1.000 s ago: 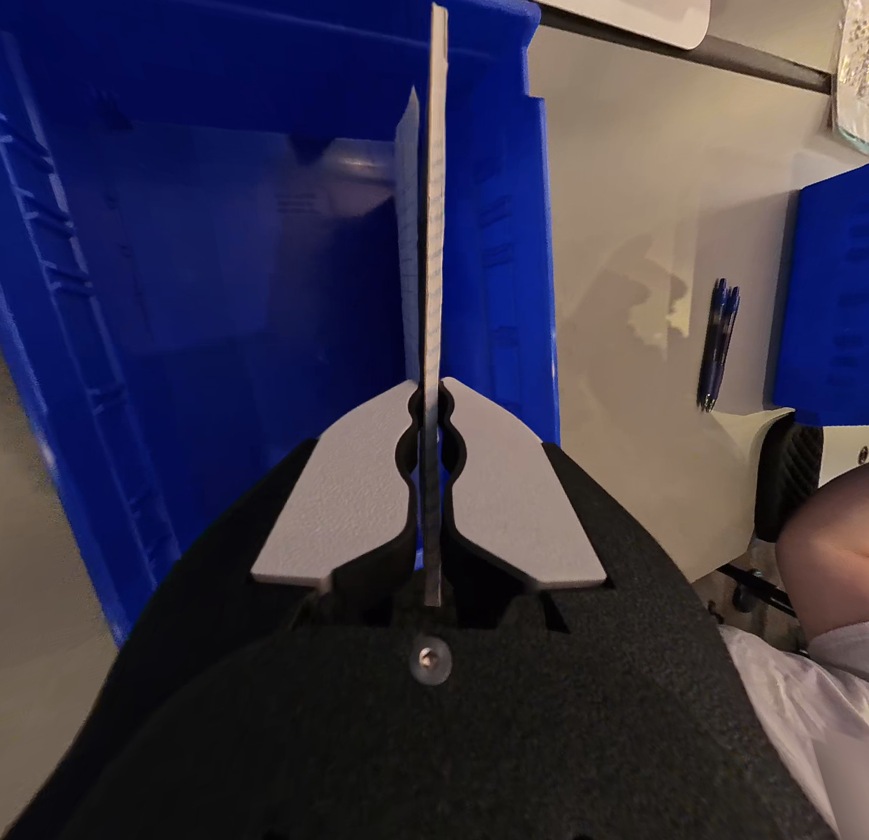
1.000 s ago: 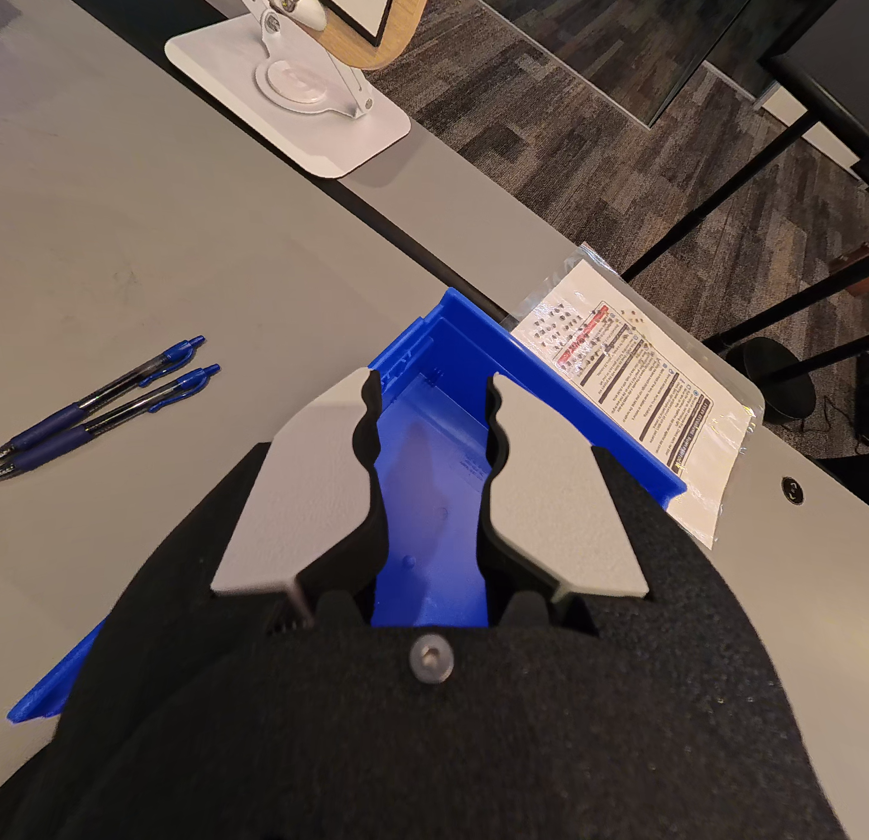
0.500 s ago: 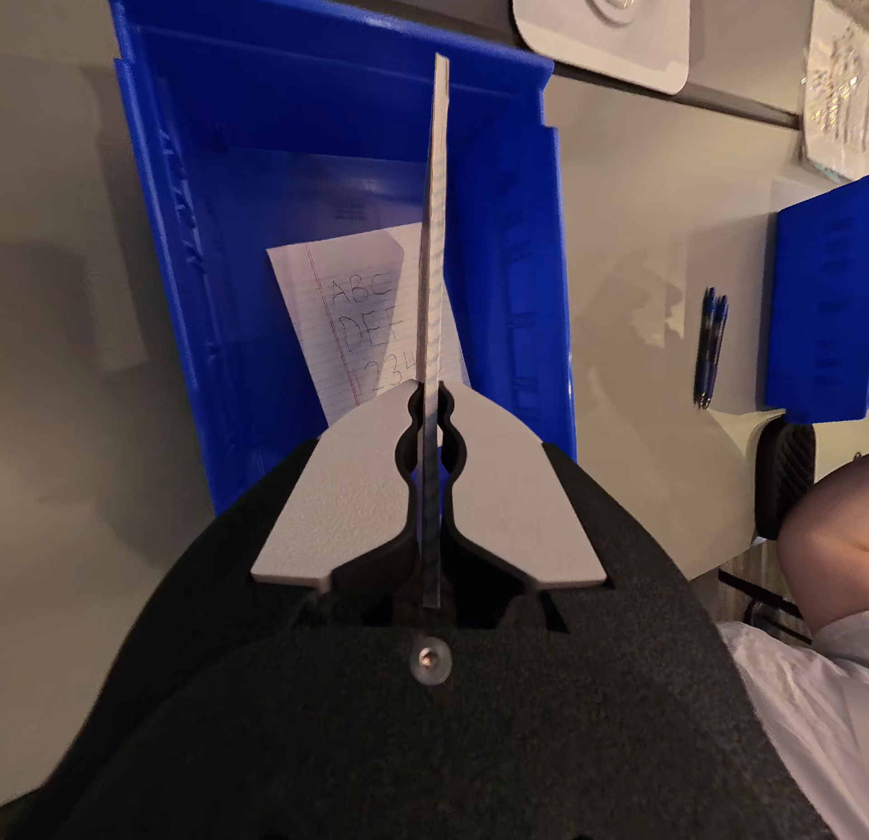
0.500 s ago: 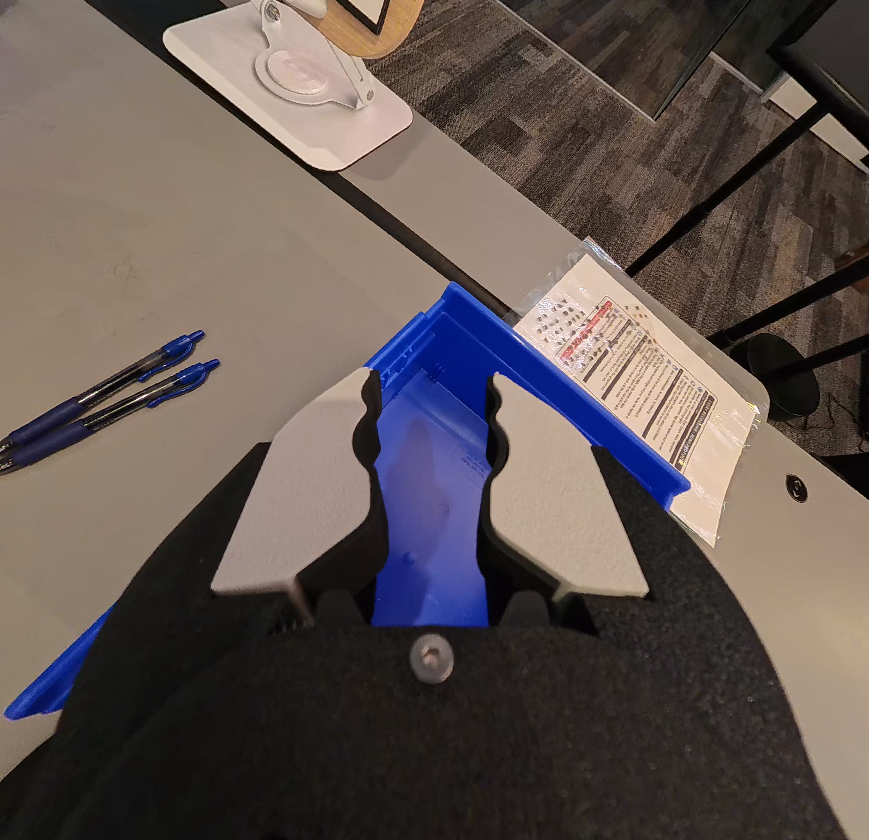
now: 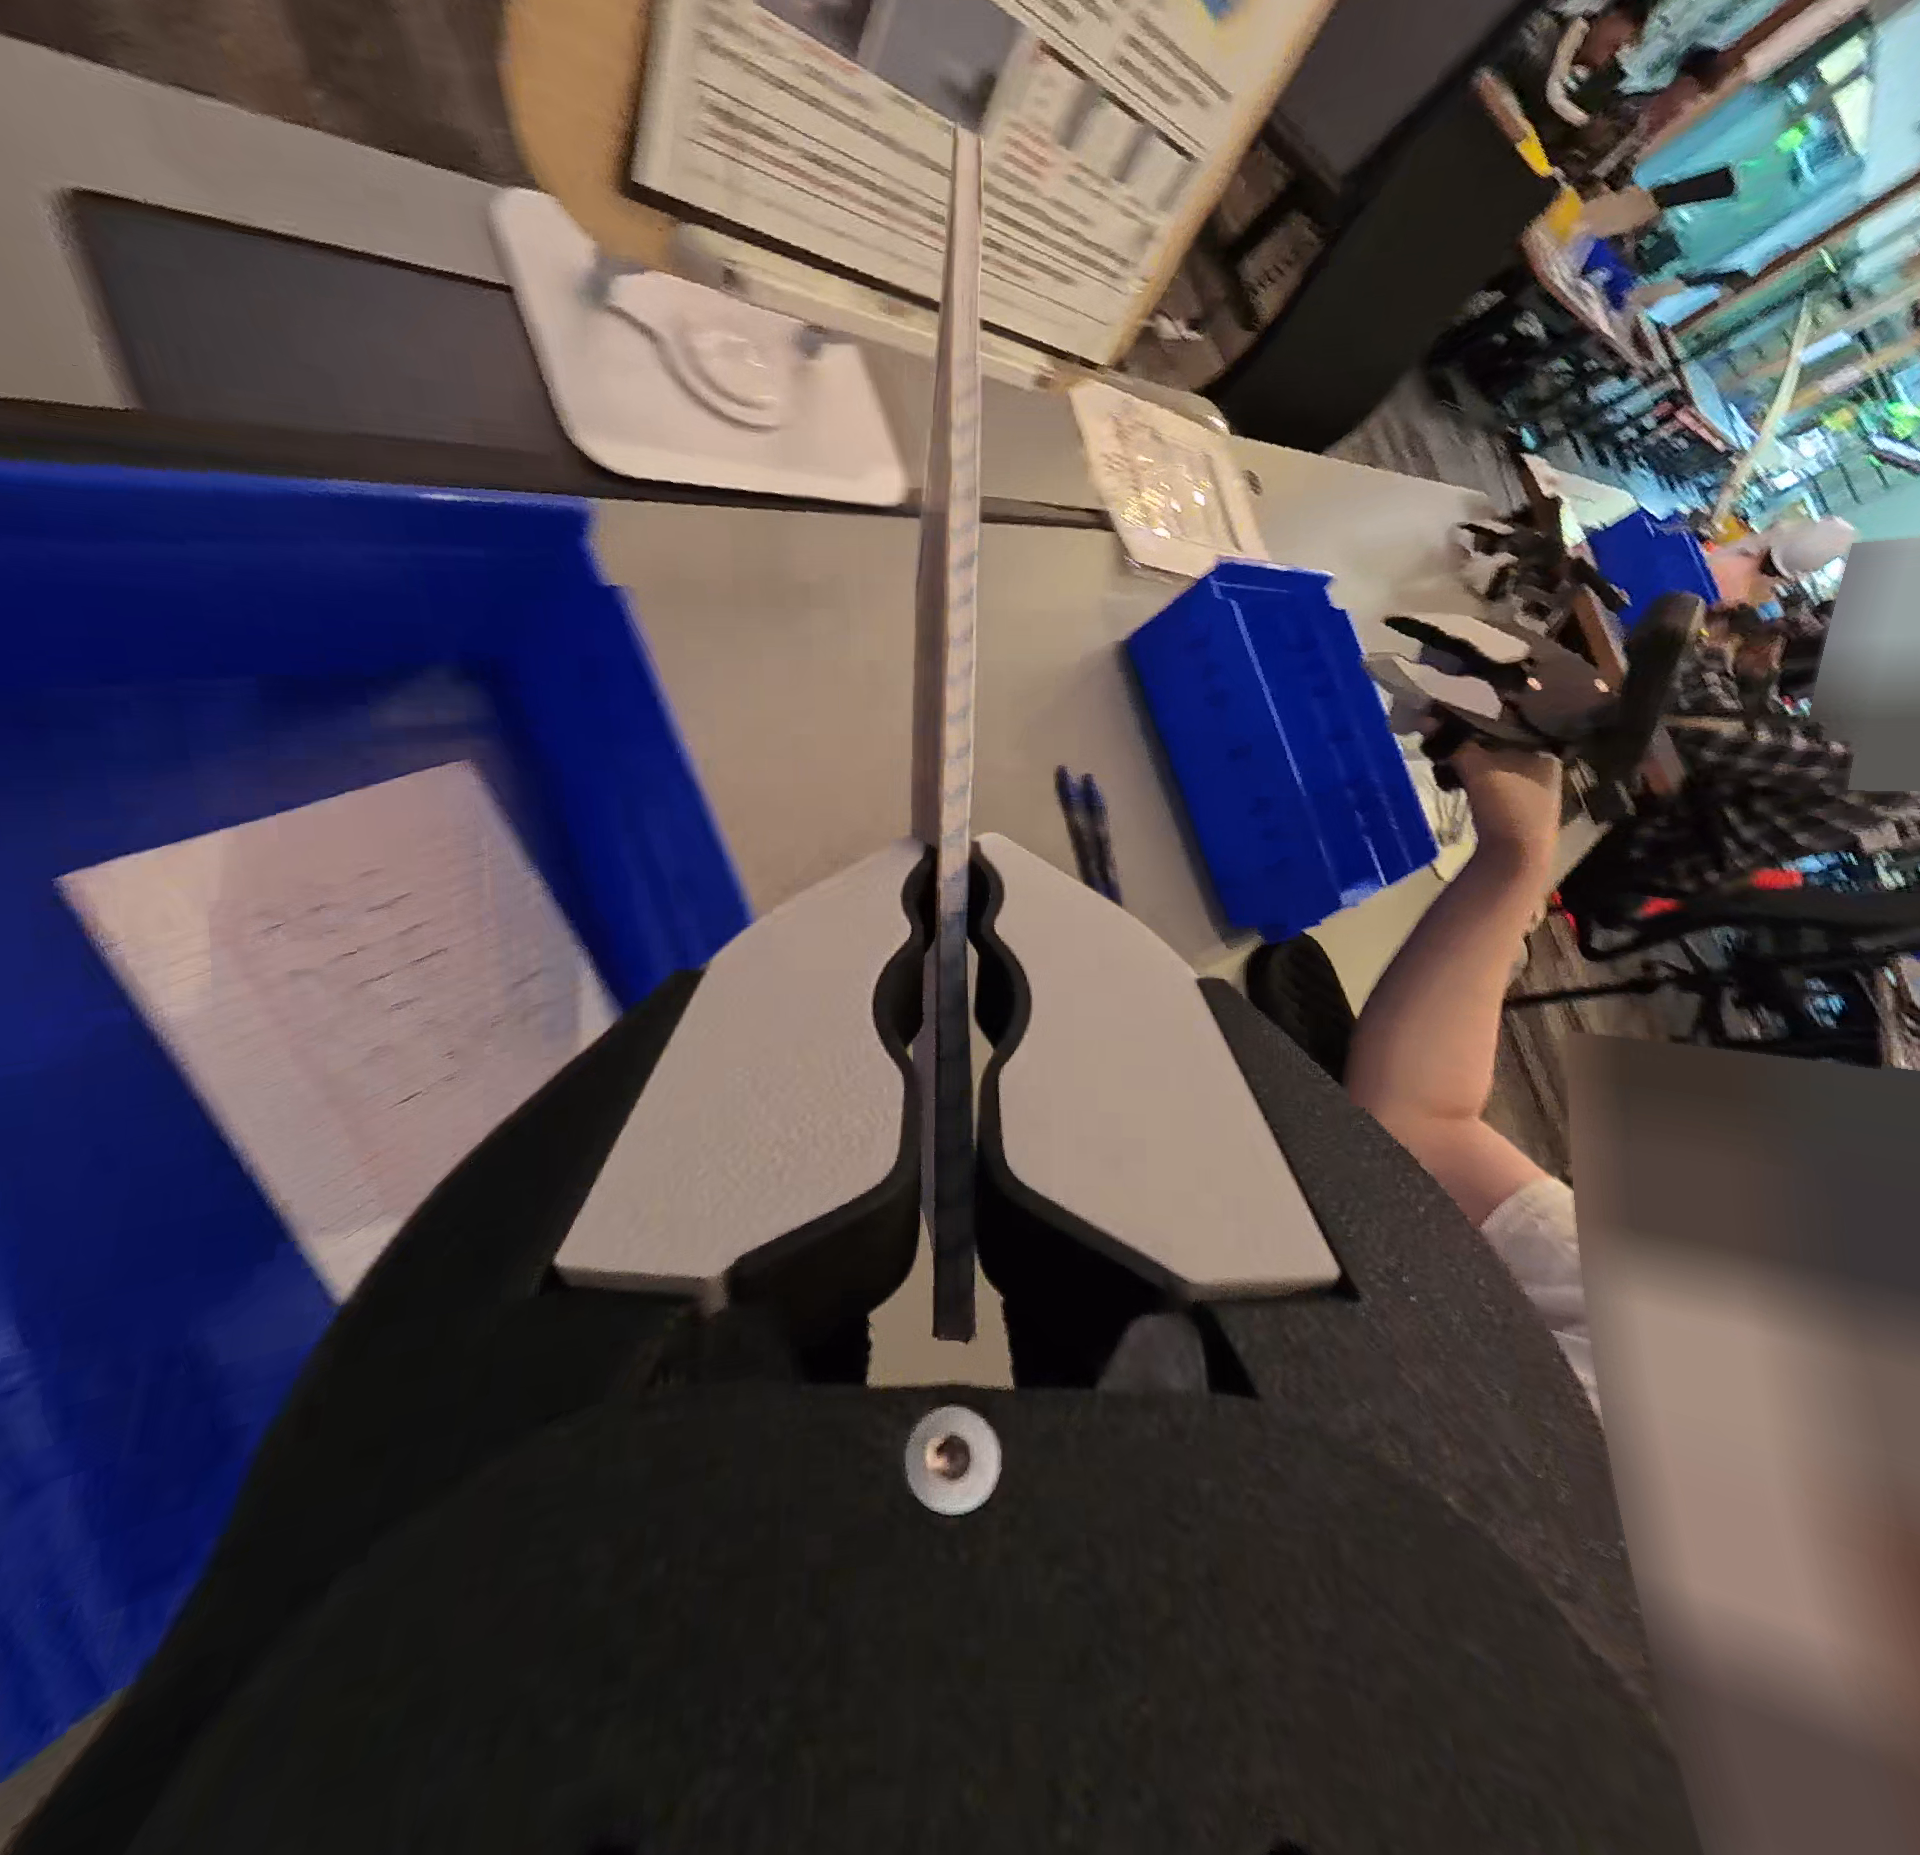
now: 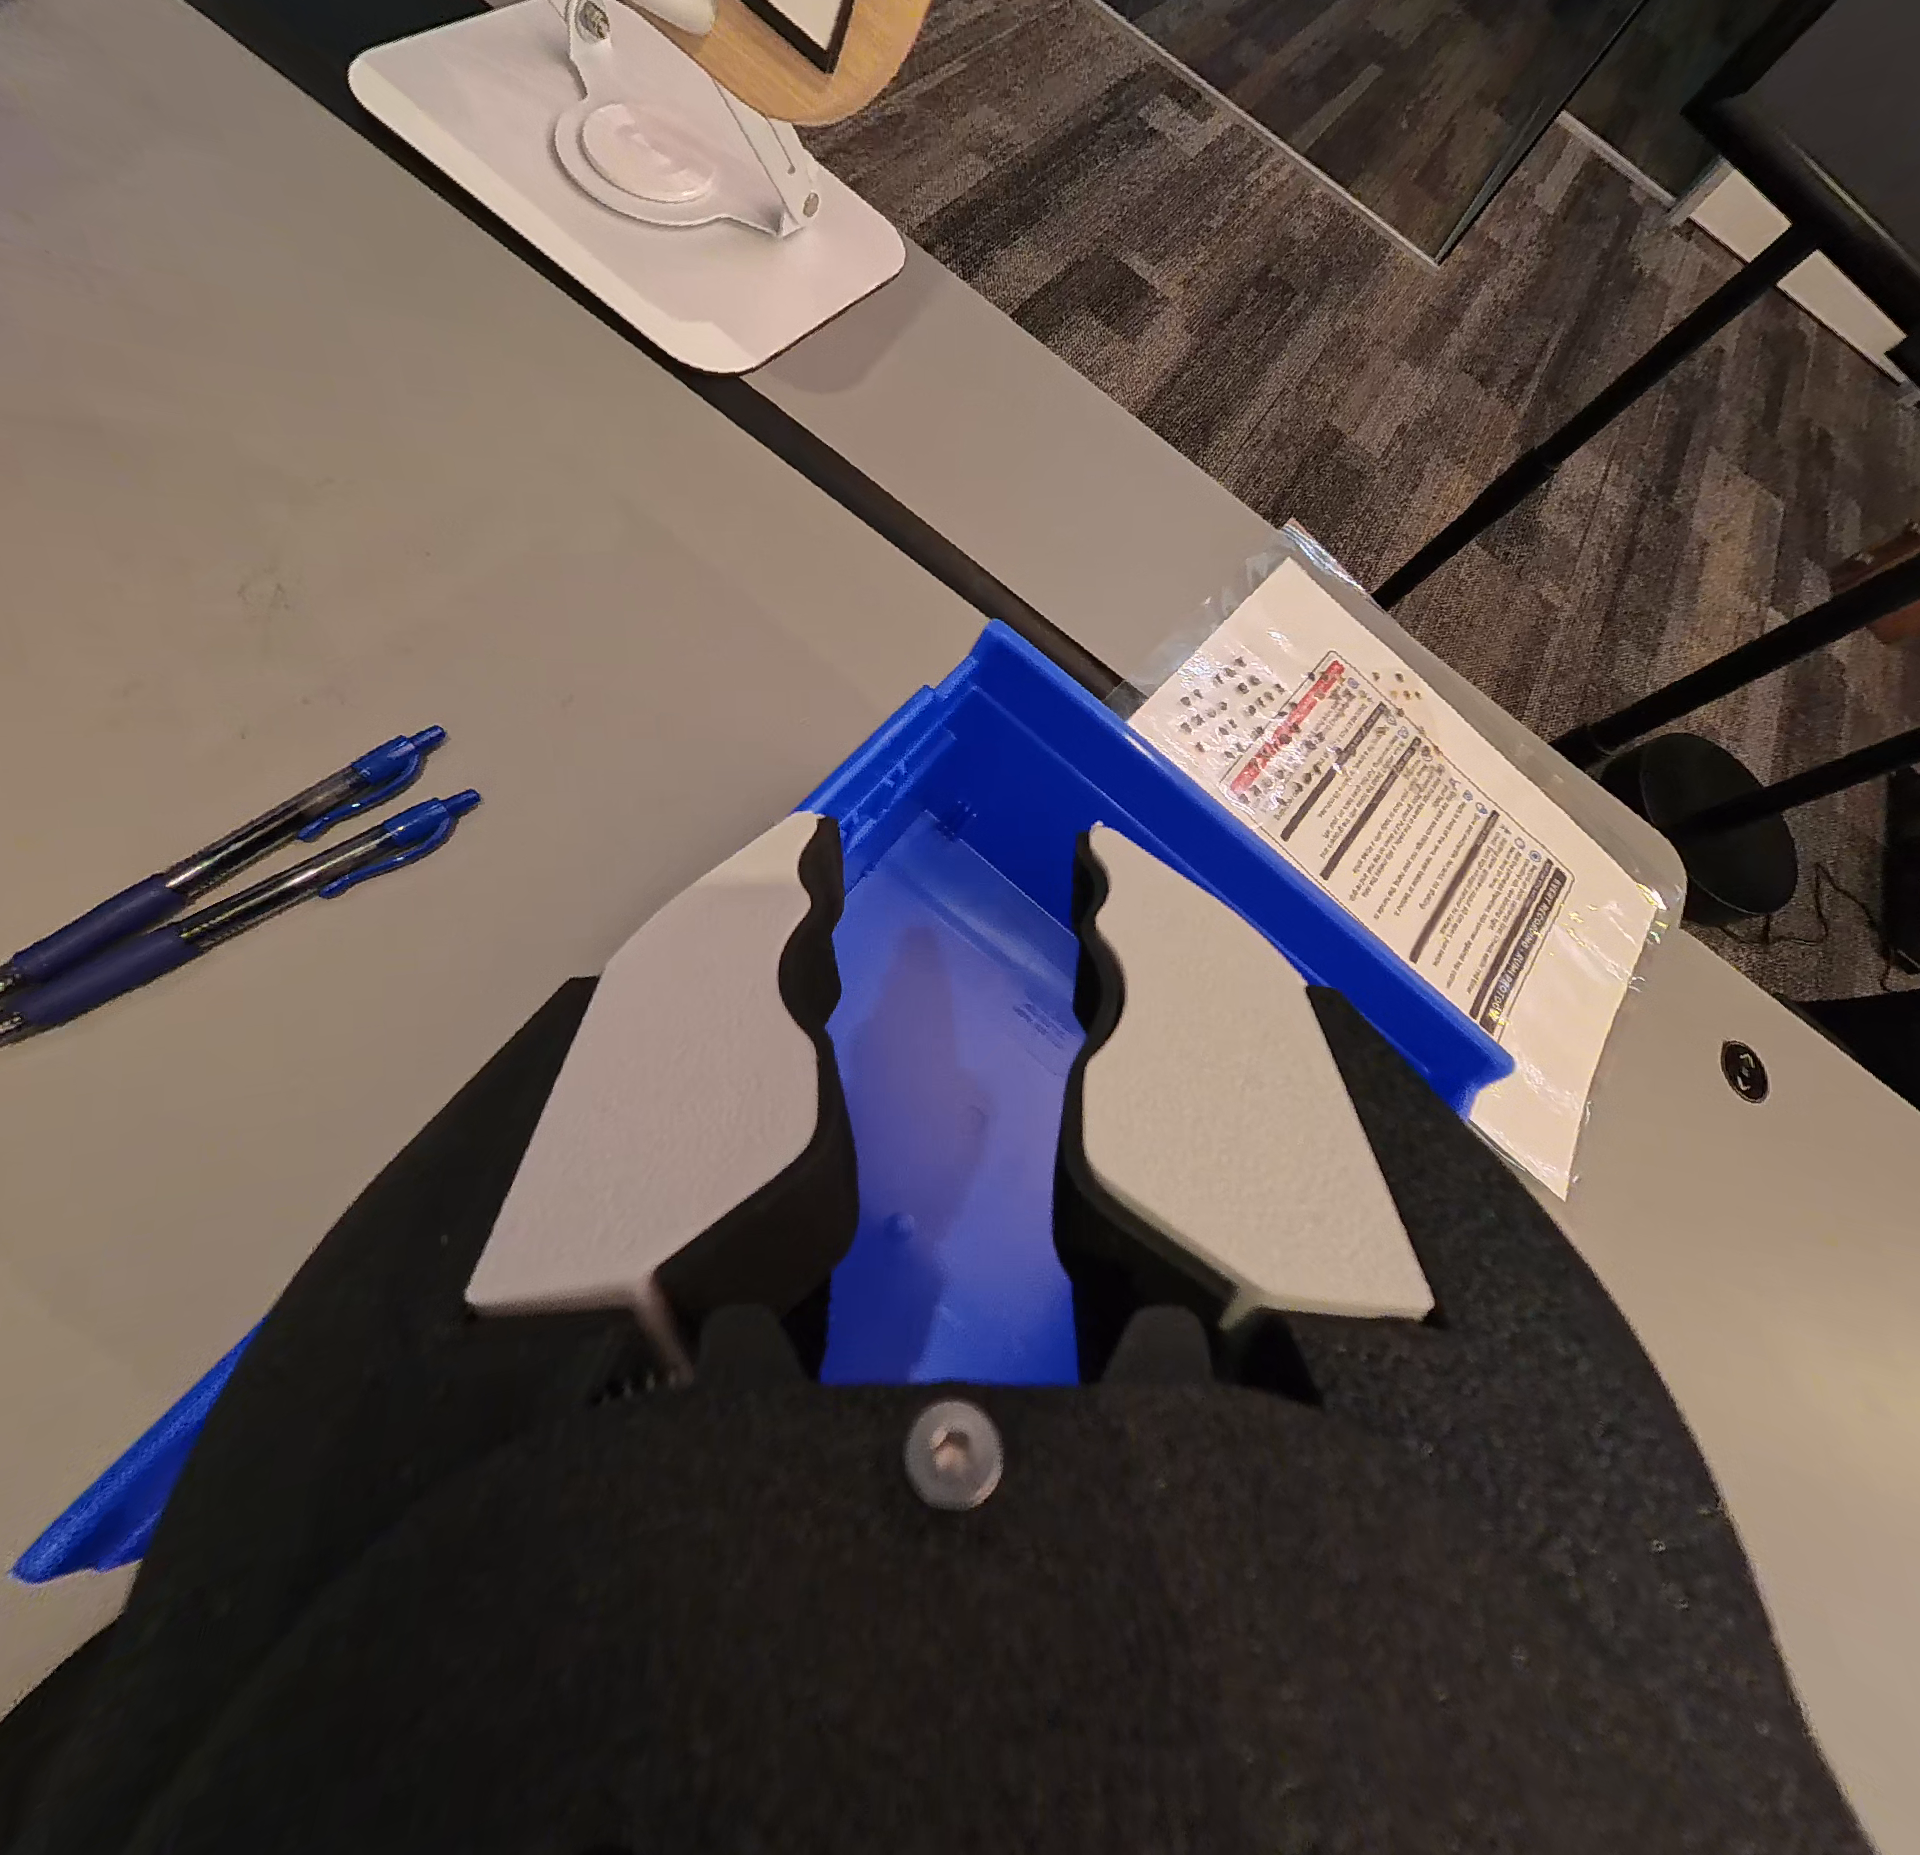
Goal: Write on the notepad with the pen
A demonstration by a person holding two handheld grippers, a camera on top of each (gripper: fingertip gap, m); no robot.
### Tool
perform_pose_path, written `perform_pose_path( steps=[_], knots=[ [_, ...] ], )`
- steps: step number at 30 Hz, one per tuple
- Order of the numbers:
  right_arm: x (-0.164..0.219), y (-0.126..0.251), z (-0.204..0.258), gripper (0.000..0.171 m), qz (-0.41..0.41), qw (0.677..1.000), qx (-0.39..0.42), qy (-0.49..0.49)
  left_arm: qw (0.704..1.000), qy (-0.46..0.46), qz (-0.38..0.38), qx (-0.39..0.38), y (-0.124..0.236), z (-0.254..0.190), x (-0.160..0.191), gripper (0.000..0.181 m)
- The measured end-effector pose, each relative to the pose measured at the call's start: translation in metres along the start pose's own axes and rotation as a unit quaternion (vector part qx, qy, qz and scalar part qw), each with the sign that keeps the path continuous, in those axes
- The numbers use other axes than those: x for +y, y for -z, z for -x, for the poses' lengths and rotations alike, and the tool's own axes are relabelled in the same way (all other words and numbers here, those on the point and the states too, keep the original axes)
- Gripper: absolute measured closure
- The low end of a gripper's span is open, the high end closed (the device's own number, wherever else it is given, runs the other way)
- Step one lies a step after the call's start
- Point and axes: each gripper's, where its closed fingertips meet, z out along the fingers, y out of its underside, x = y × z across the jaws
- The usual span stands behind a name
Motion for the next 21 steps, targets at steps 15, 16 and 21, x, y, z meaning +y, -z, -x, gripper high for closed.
perform_pose_path(
  steps=[15,16,21],
  knots=[
    [-0.014,0.003,0.017,0.13,-0.023,0.999,-0.025,0.018,0.999,0.03,0.013,-0.006,-0.211,-0.031,0.111,0.177],
    [-0.015,0.004,0.017,0.13,-0.027,0.999,-0.028,0.016,0.999,0.05,0.0,-0.001,-0.216,-0.028,0.115,0.177],
    [-0.021,0.007,0.021,0.13,-0.044,0.998,-0.041,0.015,0.993,0.109,-0.042,-0.012,-0.23,-0.011,0.134,0.177]
  ],
)
